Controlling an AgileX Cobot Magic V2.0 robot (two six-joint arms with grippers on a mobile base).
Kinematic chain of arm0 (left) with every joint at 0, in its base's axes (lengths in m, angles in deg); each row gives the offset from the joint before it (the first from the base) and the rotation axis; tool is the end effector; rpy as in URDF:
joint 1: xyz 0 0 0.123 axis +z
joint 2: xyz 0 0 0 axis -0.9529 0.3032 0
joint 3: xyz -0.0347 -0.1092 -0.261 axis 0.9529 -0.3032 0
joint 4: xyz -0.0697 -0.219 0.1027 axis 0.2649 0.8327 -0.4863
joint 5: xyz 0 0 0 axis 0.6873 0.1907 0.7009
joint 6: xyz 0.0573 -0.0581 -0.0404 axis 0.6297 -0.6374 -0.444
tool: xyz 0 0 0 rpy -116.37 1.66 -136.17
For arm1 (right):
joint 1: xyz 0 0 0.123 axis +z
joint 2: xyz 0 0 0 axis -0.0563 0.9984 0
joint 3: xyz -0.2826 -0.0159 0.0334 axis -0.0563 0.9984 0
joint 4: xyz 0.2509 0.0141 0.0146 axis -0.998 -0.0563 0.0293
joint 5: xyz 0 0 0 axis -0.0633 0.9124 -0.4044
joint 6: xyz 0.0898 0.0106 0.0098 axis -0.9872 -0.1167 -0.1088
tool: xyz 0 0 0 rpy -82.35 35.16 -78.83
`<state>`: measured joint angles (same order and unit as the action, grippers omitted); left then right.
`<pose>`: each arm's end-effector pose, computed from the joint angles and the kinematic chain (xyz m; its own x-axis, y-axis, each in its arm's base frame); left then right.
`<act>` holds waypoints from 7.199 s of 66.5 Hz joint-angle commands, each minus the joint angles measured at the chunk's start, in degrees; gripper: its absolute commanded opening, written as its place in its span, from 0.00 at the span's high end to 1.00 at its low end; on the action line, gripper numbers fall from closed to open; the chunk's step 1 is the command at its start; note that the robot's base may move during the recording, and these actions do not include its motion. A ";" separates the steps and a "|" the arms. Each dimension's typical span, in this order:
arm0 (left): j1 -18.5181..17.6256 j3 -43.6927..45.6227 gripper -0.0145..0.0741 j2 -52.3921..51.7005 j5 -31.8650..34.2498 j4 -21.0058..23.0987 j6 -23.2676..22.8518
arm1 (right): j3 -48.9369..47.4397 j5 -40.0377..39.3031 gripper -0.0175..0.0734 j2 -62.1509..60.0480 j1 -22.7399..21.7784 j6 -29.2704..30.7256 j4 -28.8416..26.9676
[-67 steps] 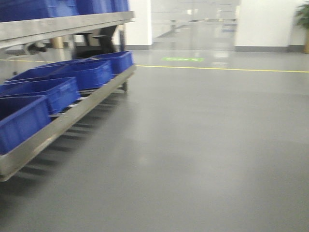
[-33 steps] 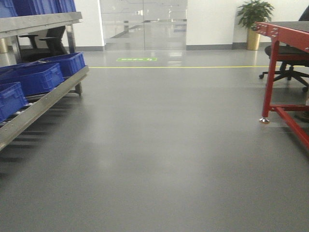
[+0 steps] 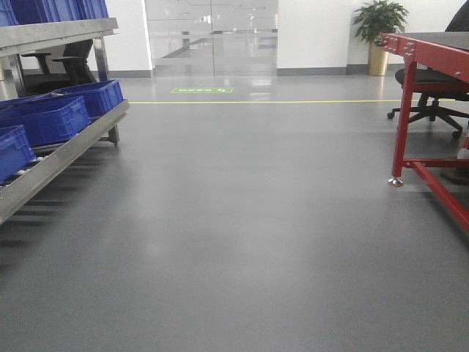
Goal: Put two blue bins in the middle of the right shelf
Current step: 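Drive across the open floor carrying the cyan bin in both grippers, then drive up to a shelf of blue bins holding the cyan bin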
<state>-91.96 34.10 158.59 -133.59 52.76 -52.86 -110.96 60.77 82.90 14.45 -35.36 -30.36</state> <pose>0.2906 -0.1028 0.4995 -0.4683 -0.0560 -0.8818 0.2359 0.9538 -0.1859 0.2784 0.0973 0.5000 -0.4638 0.0116 -0.8859 -0.3121 0.9337 0.1756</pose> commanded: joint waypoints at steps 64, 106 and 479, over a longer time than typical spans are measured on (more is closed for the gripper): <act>-0.08 0.85 0.96 -1.39 5.58 1.38 0.37 | -0.79 -4.63 0.98 -0.89 0.09 0.96 -1.15; -0.08 0.85 0.96 -1.39 5.58 1.38 0.37 | -0.79 -4.63 0.98 -0.89 0.09 0.96 -1.15; -0.08 0.85 0.96 -1.39 5.58 1.38 0.37 | -0.79 -5.04 0.98 -0.78 0.09 0.96 -1.15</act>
<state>-91.96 34.10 158.59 -133.34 52.53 -52.64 -110.96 60.53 83.11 14.45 -35.49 -30.47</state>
